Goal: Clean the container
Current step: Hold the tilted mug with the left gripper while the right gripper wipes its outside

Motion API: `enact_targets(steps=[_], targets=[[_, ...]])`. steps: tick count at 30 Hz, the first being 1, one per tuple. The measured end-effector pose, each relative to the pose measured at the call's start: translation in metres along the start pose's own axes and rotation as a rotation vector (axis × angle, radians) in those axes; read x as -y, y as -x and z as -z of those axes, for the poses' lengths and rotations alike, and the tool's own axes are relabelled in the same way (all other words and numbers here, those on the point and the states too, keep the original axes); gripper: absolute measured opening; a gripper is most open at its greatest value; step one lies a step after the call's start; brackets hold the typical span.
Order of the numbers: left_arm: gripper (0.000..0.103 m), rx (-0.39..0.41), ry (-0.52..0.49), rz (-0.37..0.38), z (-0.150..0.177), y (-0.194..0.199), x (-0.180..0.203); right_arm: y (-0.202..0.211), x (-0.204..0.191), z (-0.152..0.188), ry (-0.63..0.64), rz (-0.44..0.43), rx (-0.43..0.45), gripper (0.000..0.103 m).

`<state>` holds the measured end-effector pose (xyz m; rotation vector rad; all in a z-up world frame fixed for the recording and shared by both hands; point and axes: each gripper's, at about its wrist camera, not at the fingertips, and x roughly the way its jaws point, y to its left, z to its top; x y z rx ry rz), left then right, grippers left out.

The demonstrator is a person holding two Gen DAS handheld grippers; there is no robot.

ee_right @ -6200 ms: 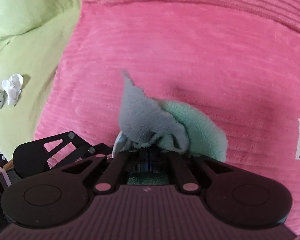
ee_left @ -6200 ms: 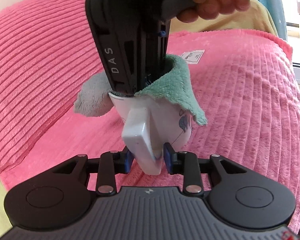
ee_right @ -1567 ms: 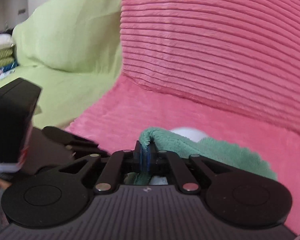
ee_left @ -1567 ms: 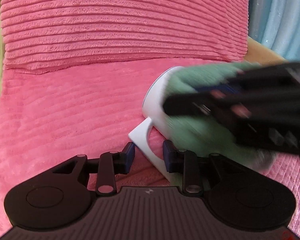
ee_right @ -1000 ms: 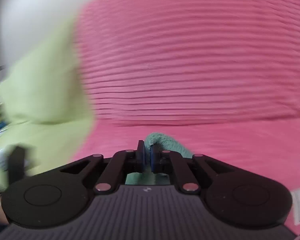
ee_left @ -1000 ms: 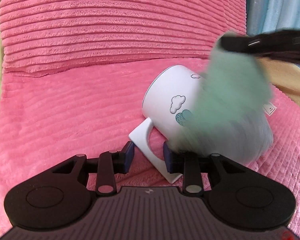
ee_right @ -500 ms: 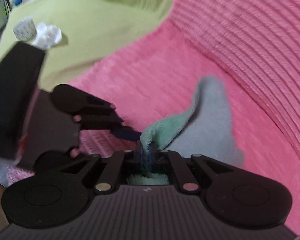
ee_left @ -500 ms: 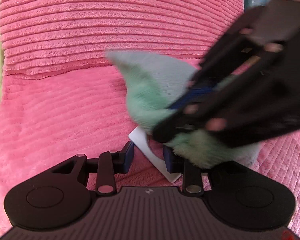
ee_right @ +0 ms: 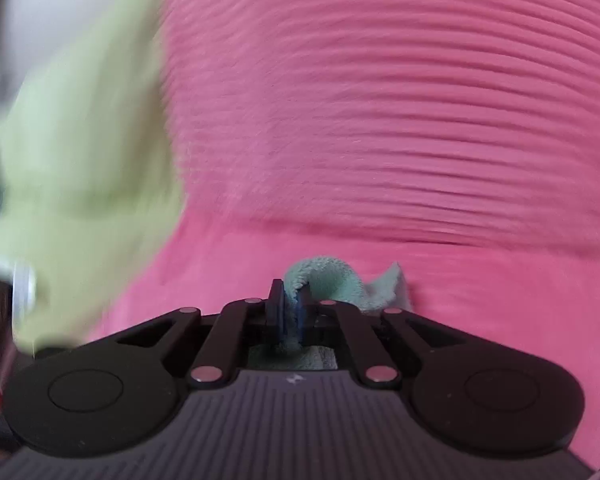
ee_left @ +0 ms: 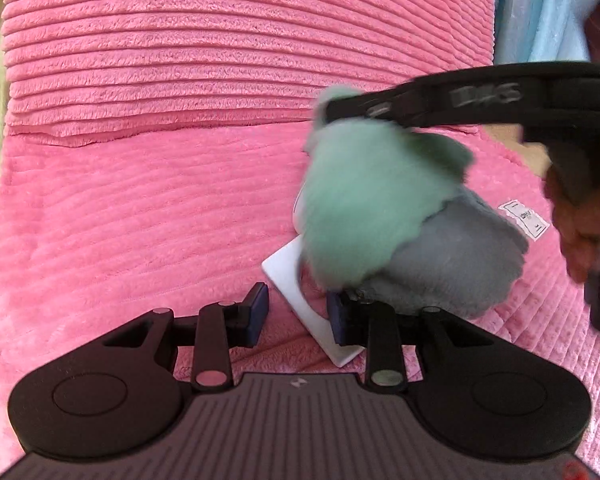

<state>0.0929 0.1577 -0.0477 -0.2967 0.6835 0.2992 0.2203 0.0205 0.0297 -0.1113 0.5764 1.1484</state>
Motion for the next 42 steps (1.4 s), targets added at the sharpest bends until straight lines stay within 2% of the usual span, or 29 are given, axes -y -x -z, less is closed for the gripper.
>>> enact_targets(steps=[2,4,7,10,14,16,18,19,20,24,27,29,30,31,32,35,36,37,40,42], targets=[[0.036,-0.001,-0.006,-0.008,0.0,-0.001,0.002,0.012,0.01,0.02,-0.111,0.058,0.098,0.005],[0.036,0.0,-0.016,-0.014,0.0,-0.001,0.003,0.019,0.02,0.039,-0.202,0.116,0.152,0.005],[0.036,-0.003,-0.032,-0.025,0.0,-0.003,0.005,0.023,0.037,0.061,-0.316,0.177,0.142,0.006],[0.036,-0.003,-0.073,-0.042,0.001,-0.005,0.011,0.024,0.05,0.078,-0.383,0.152,0.132,0.006],[0.036,-0.008,-0.062,-0.031,0.0,-0.005,0.009,0.036,0.053,0.078,-0.314,0.187,0.038,0.006],[0.037,-0.01,-0.048,-0.032,-0.001,-0.005,0.007,0.041,0.041,0.079,-0.155,0.253,-0.058,0.005],[0.037,-0.01,-0.05,-0.033,-0.001,-0.004,0.007,0.052,0.027,0.074,-0.032,0.336,-0.08,0.005],[0.037,-0.01,-0.052,-0.035,-0.001,-0.004,0.008,0.058,0.024,0.069,-0.018,0.359,-0.056,0.005],[0.037,-0.01,-0.051,-0.036,-0.001,-0.004,0.008,0.068,0.021,0.064,-0.021,0.355,0.003,0.005],[0.037,-0.009,-0.055,-0.039,0.0,-0.003,0.008,0.101,0.006,0.036,-0.102,0.213,0.312,0.005],[0.037,-0.009,-0.056,-0.037,0.0,-0.002,0.007,0.121,-0.008,0.017,-0.099,0.182,0.531,0.005],[0.037,-0.009,-0.056,-0.037,0.0,-0.002,0.006,0.128,-0.012,0.012,-0.108,0.148,0.63,0.006],[0.037,-0.009,-0.056,-0.036,0.0,-0.002,0.006,0.127,-0.012,0.013,-0.126,0.113,0.638,0.006],[0.037,-0.009,-0.056,-0.036,0.0,-0.002,0.006,0.123,-0.01,0.015,-0.152,0.075,0.62,0.006],[0.037,-0.01,-0.056,-0.036,0.0,-0.002,0.006,0.112,-0.008,0.018,-0.193,0.038,0.54,0.006],[0.037,-0.011,-0.059,-0.037,-0.001,-0.002,0.007,0.07,-0.004,0.034,-0.254,-0.005,0.192,0.007],[0.037,-0.013,-0.06,-0.037,-0.001,-0.002,0.007,0.062,-0.006,0.04,-0.239,-0.004,0.121,0.008],[0.037,-0.014,-0.061,-0.038,-0.001,-0.002,0.007,0.057,-0.008,0.044,-0.22,-0.007,0.075,0.008],[0.037,-0.015,-0.062,-0.037,-0.001,-0.002,0.007,0.067,-0.01,0.037,-0.177,-0.032,0.041,0.017],[0.037,-0.016,-0.059,-0.036,-0.001,-0.002,0.006,0.081,-0.004,0.032,-0.192,-0.027,0.08,0.028]])
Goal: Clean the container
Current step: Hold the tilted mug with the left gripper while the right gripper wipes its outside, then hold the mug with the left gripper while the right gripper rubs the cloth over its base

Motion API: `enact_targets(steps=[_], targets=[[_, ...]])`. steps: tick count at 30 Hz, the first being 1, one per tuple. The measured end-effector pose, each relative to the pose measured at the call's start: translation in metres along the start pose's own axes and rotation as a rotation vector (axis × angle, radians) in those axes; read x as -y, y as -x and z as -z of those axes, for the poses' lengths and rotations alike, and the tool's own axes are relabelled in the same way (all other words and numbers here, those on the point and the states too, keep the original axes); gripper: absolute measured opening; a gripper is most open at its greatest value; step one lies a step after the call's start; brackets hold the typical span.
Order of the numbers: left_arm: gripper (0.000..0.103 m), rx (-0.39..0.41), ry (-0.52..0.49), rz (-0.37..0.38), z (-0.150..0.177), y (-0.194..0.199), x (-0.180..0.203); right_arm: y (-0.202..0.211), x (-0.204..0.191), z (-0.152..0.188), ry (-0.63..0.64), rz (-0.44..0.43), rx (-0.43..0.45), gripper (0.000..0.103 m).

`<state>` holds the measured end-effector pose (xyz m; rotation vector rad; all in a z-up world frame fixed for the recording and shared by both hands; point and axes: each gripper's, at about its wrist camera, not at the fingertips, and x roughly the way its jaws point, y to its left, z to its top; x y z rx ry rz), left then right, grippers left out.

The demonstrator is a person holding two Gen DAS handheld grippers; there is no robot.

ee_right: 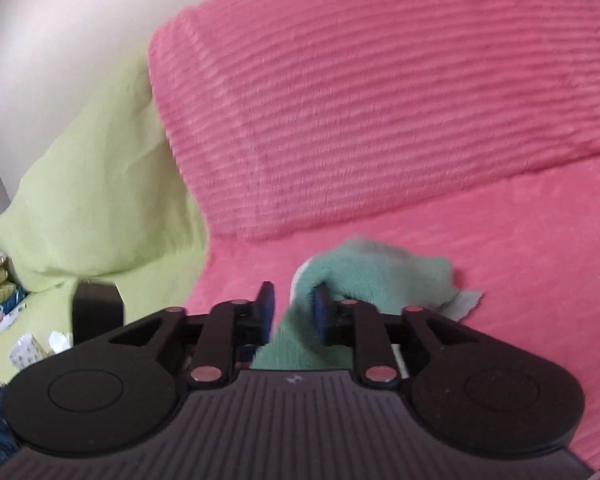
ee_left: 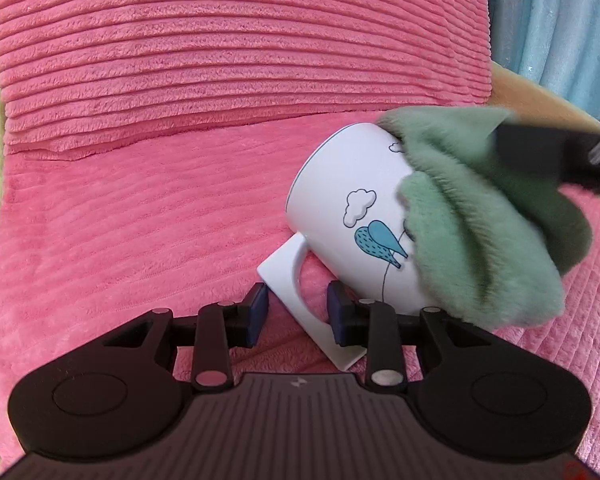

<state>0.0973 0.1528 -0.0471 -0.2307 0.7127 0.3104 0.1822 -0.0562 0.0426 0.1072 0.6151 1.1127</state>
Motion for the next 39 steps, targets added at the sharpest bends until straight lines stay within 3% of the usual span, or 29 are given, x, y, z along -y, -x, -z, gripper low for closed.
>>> enact_targets(steps=[5,8,10,11,15,17,18,20,24,26,28,32,39], targets=[[0.037,0.0,-0.002,-0.002,0.0,0.0,0.001,-0.001,0.018,-0.013,-0.056,0.037,0.047,0.031],[0.037,0.0,-0.024,0.02,0.009,0.009,-0.012,-0.024,0.015,-0.005,-0.01,0.037,-0.026,0.03],[0.037,0.0,-0.027,0.022,0.01,0.01,-0.014,-0.035,0.013,0.004,0.043,0.094,-0.047,0.019],[0.037,0.0,-0.031,0.027,0.011,0.012,-0.017,-0.032,0.014,0.005,0.044,0.124,-0.028,0.011],[0.037,-0.001,-0.032,0.031,0.012,0.013,-0.018,0.0,0.018,-0.014,0.056,0.24,0.164,0.011],[0.037,-0.001,-0.032,0.03,0.011,0.013,-0.017,0.02,0.01,-0.023,0.102,0.249,0.294,0.011],[0.037,-0.001,-0.031,0.03,0.011,0.013,-0.017,0.027,0.005,-0.026,0.125,0.244,0.339,0.011],[0.037,-0.001,-0.028,0.031,0.011,0.012,-0.017,0.026,-0.005,-0.026,0.164,0.186,0.325,0.011],[0.038,-0.003,-0.025,0.033,0.01,0.012,-0.018,-0.016,-0.01,0.003,0.174,0.082,0.044,0.011],[0.039,-0.007,-0.029,0.032,0.01,0.012,-0.017,-0.031,-0.01,0.019,0.155,0.03,-0.041,0.011],[0.039,-0.008,-0.035,0.028,0.01,0.011,-0.016,-0.034,-0.001,0.022,0.088,-0.034,-0.031,0.011],[0.039,-0.001,-0.057,0.015,0.01,0.01,-0.012,-0.058,0.036,0.023,-0.17,-0.211,-0.094,0.007],[0.039,0.013,-0.085,-0.013,0.009,0.01,-0.007,-0.084,0.068,0.006,-0.304,-0.215,0.037,0.004]])
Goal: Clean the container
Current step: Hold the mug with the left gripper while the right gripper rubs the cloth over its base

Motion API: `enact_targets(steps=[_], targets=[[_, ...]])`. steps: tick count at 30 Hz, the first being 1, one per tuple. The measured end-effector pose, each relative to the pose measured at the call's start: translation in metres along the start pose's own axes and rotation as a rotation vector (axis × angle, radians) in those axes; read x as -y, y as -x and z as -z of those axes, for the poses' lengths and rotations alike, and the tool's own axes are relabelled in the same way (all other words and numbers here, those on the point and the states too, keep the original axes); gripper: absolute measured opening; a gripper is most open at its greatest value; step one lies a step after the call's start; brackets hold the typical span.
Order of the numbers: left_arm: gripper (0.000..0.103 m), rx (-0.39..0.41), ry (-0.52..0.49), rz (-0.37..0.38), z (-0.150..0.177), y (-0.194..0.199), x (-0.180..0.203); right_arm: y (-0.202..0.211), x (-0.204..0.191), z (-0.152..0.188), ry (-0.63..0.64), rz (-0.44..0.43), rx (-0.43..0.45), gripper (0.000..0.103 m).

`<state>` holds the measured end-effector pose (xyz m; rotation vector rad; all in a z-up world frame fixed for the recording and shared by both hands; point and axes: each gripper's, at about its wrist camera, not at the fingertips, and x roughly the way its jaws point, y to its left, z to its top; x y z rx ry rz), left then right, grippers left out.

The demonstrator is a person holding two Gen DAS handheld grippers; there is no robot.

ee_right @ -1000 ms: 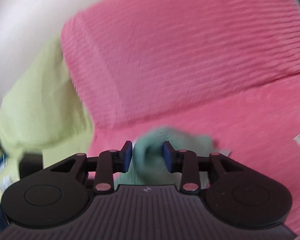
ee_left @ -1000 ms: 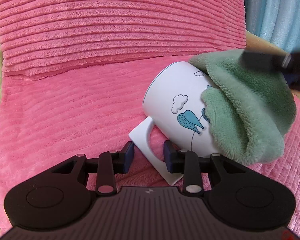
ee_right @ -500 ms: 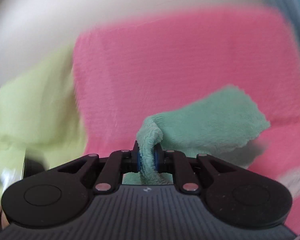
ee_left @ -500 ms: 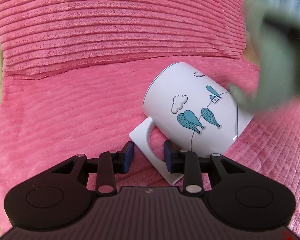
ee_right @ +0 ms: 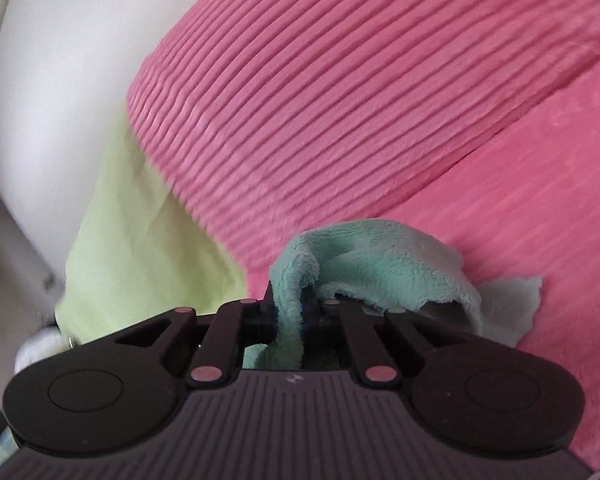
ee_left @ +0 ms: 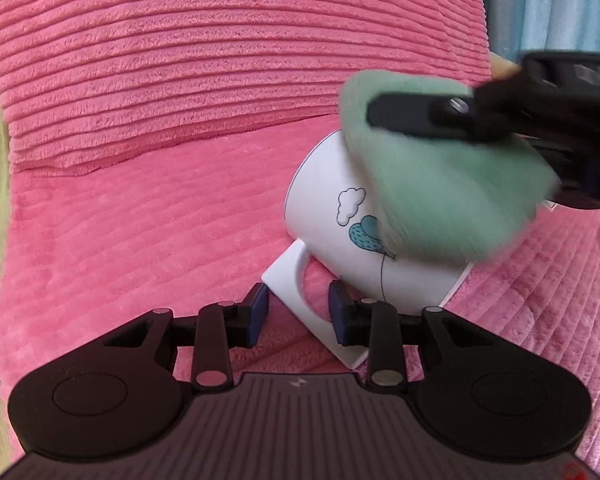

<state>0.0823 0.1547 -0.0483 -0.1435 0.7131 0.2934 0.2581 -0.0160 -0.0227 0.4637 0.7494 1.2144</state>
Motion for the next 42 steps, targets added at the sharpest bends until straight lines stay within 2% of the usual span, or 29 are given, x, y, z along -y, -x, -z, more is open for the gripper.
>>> enact_targets(steps=[3,8,12,14,17,24,26,27,30,34,38,42], targets=[[0.039,0.001,-0.001,-0.002,-0.001,-0.001,0.0,-0.003,0.007,-0.001,-0.014,0.02,0.048,0.004],[0.039,0.003,-0.009,-0.005,0.0,0.0,0.0,-0.009,0.028,-0.01,-0.05,0.115,0.079,0.006],[0.039,0.004,-0.017,-0.006,0.001,0.001,0.0,-0.009,0.058,-0.007,-0.131,0.194,0.04,0.009],[0.039,0.005,-0.023,-0.004,0.001,0.001,0.0,-0.009,0.067,-0.001,-0.13,0.23,-0.013,0.008],[0.038,0.003,-0.019,0.002,0.001,0.001,-0.001,-0.006,0.064,0.001,-0.093,0.251,-0.044,0.008],[0.038,-0.012,0.033,0.026,-0.001,0.0,-0.007,0.026,0.021,0.006,0.156,0.396,-0.226,0.008],[0.038,-0.014,0.037,0.03,-0.001,0.001,-0.007,0.039,-0.003,0.008,0.246,0.448,-0.242,0.008],[0.039,-0.015,0.038,0.032,-0.001,0.001,-0.007,0.046,-0.017,0.008,0.287,0.43,-0.217,0.009],[0.039,-0.018,0.018,0.034,-0.001,0.002,-0.006,0.061,-0.054,0.004,0.392,0.283,-0.151,0.009],[0.04,-0.025,-0.015,0.04,-0.001,0.006,-0.005,0.042,-0.082,0.008,0.482,0.146,-0.269,0.009],[0.041,-0.026,-0.042,0.046,0.0,0.007,-0.004,-0.005,-0.113,0.018,0.728,0.127,-0.574,0.008],[0.041,-0.017,-0.073,0.028,0.001,0.007,0.0,-0.046,-0.137,0.02,0.933,0.131,-0.824,0.005]])
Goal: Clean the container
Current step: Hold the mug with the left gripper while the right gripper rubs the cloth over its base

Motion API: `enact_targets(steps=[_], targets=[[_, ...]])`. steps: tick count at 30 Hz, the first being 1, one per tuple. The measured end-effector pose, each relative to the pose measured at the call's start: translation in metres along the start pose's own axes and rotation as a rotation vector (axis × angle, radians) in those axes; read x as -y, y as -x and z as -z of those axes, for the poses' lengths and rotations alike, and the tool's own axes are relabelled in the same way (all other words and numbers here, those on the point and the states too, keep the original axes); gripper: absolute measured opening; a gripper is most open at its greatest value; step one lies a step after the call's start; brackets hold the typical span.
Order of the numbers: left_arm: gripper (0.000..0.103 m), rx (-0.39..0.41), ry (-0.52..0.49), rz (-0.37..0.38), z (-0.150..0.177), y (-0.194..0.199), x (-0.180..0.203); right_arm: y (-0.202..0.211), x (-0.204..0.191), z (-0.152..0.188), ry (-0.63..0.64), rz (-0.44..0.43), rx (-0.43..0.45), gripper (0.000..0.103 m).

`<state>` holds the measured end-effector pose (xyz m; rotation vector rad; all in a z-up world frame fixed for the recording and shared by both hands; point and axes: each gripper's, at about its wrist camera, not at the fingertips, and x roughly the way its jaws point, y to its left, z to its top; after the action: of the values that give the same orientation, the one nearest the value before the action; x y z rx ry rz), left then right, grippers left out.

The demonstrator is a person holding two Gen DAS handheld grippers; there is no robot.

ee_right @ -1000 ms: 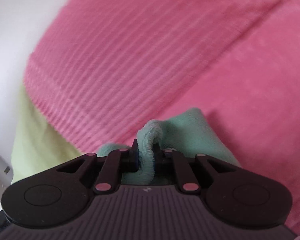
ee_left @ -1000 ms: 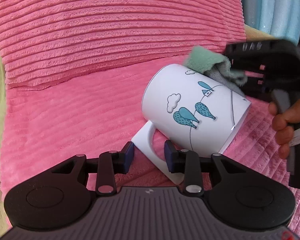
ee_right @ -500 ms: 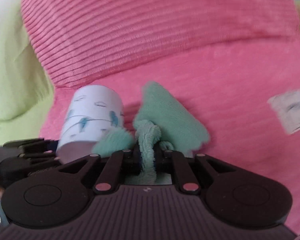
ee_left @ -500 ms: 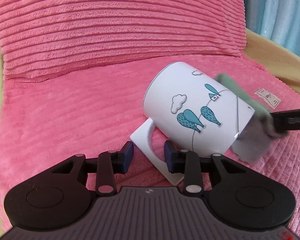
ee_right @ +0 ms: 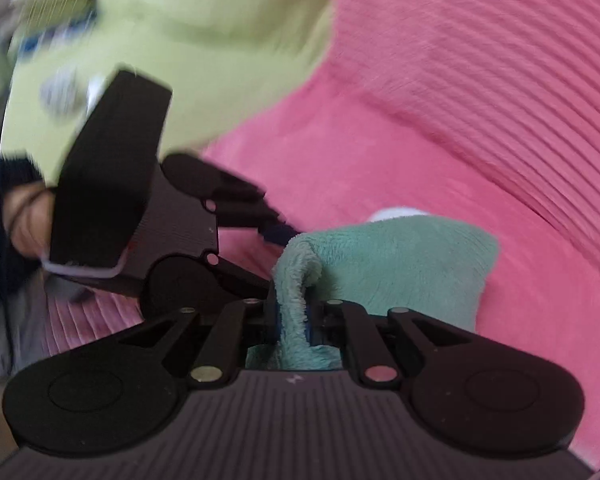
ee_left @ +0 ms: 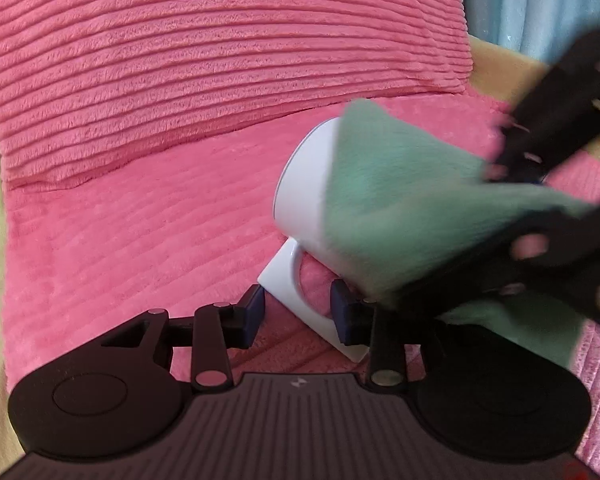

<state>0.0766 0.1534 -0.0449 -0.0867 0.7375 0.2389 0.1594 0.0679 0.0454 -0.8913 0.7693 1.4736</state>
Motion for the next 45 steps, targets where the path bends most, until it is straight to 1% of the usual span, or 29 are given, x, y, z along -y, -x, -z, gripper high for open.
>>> enact_targets(steps=[3,7,8,10,11,13,15,17,18,19,20,21,22,23,25,28,30,32,34,38,41,43,45], targets=[[0.04,0.001,0.011,0.007,0.0,0.001,-0.003,-0.016,0.002,-0.026,0.054,-0.016,-0.112,0.004],[0.04,0.008,-0.003,0.007,0.0,0.002,-0.002,-0.041,0.004,-0.047,0.069,0.006,-0.199,0.004],[0.04,0.011,-0.006,0.009,0.0,0.003,-0.002,-0.045,0.005,-0.05,0.069,0.016,-0.209,0.004],[0.04,0.016,-0.007,0.014,0.0,0.004,-0.003,-0.051,0.009,-0.052,0.053,0.039,-0.188,0.003],[0.04,0.016,0.0,0.02,0.0,0.004,-0.005,-0.052,0.01,-0.053,0.042,0.051,-0.174,0.003],[0.04,0.014,0.015,0.027,-0.001,0.003,-0.006,-0.049,0.014,-0.052,0.015,0.079,-0.108,0.003],[0.04,0.015,0.021,0.031,-0.001,0.003,-0.007,-0.039,0.023,-0.047,-0.056,0.102,-0.013,0.004],[0.04,0.014,0.033,0.037,-0.001,0.003,-0.008,-0.023,0.031,-0.036,-0.116,0.142,0.105,0.004],[0.04,0.012,0.04,0.04,-0.001,0.003,-0.009,-0.015,0.035,-0.031,-0.155,0.182,0.159,0.005],[0.04,0.008,0.045,0.042,-0.001,0.002,-0.009,-0.005,0.038,-0.025,-0.194,0.237,0.21,0.008],[0.04,0.004,0.049,0.045,-0.001,0.002,-0.01,0.006,0.041,-0.018,-0.227,0.293,0.257,0.008],[0.04,0.0,0.052,0.048,-0.001,0.001,-0.01,0.013,0.042,-0.012,-0.254,0.315,0.289,0.01],[0.04,-0.002,0.054,0.049,-0.001,0.0,-0.01,0.021,0.042,-0.003,-0.287,0.295,0.332,0.01],[0.04,-0.003,0.054,0.049,-0.002,0.0,-0.01,0.027,0.04,0.007,-0.318,0.243,0.377,0.01],[0.04,-0.004,0.054,0.05,-0.002,-0.001,-0.01,0.029,0.032,0.025,-0.346,0.147,0.417,0.009],[0.041,-0.008,0.072,0.059,-0.001,-0.003,-0.012,0.024,0.01,0.049,-0.308,0.089,0.418,0.009],[0.044,-0.011,0.09,0.067,-0.001,-0.003,-0.015,0.023,0.005,0.059,-0.321,0.017,0.393,0.007],[0.046,-0.012,0.084,0.073,0.0,-0.003,-0.015,0.024,0.003,0.07,-0.317,-0.008,0.393,0.007],[0.047,-0.009,0.075,0.071,0.0,-0.003,-0.014,0.026,0.009,0.079,-0.375,-0.053,0.414,0.006],[0.048,-0.023,0.149,0.122,0.001,-0.005,-0.026,0.024,0.02,0.098,-0.457,-0.117,0.469,0.004],[0.048,-0.028,0.182,0.14,0.001,-0.005,-0.03,0.024,0.019,0.111,-0.48,-0.139,0.487,0.003],[0.048,-0.031,0.201,0.149,0.001,-0.006,-0.033,0.018,0.014,0.115,-0.468,-0.14,0.47,0.003],[0.047,-0.033,0.205,0.148,0.0,-0.007,-0.034,0.008,0.003,0.117,-0.431,-0.111,0.404,0.003]])
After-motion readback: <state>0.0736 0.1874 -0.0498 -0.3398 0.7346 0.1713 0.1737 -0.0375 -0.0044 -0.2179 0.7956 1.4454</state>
